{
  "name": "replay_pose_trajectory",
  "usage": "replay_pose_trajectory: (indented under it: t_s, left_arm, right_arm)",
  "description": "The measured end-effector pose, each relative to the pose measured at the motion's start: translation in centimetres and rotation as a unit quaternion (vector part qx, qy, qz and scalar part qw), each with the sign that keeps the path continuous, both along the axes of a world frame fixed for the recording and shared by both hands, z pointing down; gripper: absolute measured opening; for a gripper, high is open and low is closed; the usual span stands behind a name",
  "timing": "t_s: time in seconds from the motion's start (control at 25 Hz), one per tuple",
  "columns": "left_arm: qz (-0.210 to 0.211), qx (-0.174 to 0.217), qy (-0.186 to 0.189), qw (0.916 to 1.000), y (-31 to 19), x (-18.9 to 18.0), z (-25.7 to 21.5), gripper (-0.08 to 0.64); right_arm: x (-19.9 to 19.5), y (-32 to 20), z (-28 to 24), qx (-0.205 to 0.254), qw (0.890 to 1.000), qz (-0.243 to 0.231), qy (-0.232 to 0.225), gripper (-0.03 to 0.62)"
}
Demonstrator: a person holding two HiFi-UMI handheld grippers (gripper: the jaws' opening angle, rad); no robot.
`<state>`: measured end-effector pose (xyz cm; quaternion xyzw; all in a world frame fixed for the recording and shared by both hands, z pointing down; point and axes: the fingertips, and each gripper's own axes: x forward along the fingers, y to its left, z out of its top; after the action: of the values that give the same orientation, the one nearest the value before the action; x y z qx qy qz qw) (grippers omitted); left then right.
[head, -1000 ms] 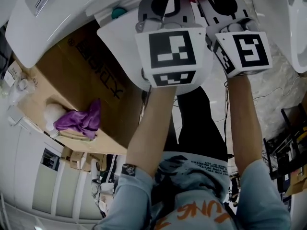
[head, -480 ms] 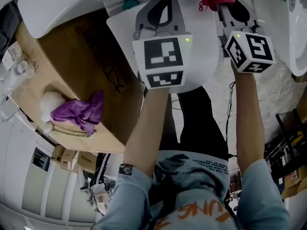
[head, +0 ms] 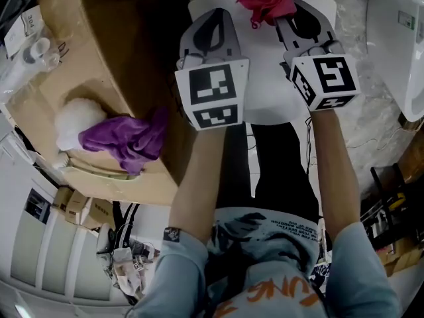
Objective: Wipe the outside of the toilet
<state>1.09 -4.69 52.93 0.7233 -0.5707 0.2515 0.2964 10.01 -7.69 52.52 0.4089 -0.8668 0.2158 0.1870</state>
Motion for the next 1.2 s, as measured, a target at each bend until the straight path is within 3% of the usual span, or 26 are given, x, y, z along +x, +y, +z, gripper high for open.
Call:
replay_pose_trajectory:
  t_s: [0.28,0.52,0.88,1.2]
  left_arm:
    - [-0.042,-0.017,0.01,0.9989,0.5,-6.0,1.7,0.025]
    - [-0.098,-0.028,0.027,0.9944,-0.2,-9.9,3.5,0.025]
    - [-0.113,-0.048,0.036,0.9919,-2.3,-11.5,5.5,0.025]
    - [-0.117,-0.083,0.055,0.9881,-2.4,-10.5,7.2,0.025]
  right_arm:
    - [-9.6,0.1,0.5,0.0,0.997,-0.075,0.002,0.066]
    - [-15.4,-0.2,1.7,0.01,0.991,-0.134,0.023,0.066]
    - [-17.7,-1.3,4.6,0.01,0.984,-0.164,0.063,0.066]
    - [-16.8,-1.5,7.2,-0.009,0.981,-0.173,0.083,0.066]
